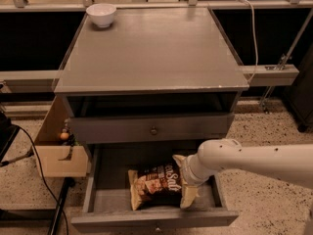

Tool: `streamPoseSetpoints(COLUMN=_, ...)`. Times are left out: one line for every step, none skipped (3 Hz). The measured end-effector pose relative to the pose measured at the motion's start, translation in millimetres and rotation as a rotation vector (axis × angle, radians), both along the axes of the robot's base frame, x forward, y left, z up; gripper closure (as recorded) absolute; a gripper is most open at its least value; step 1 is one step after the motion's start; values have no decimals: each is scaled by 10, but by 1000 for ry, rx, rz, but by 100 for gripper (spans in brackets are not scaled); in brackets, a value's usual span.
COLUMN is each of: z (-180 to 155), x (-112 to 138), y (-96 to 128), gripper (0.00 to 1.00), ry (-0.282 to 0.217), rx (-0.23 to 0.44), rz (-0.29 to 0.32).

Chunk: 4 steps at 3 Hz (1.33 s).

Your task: Pick brown chip bag from middle drawer and place on counter

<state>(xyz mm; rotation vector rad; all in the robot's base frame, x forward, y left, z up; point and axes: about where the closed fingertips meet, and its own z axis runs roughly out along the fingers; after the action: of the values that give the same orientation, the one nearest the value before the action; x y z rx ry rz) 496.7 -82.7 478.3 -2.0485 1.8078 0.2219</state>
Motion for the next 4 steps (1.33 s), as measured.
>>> streamPoseSetpoints(z=-154, x=20, y=36, gripper=0, ry=0, rx=18, rz=8)
streamPoseSetpoints(z=-267, x=94, y=105, gripper=0, ry=5, rx=34, rz=11)
streamPoseSetpoints(z=-394, x=232, y=290, gripper=0, ry=9, rx=52, rz=32)
streamPoseSetpoints(z=-485, x=262, y=330, gripper=0, ry=16, rx=46, rz=38)
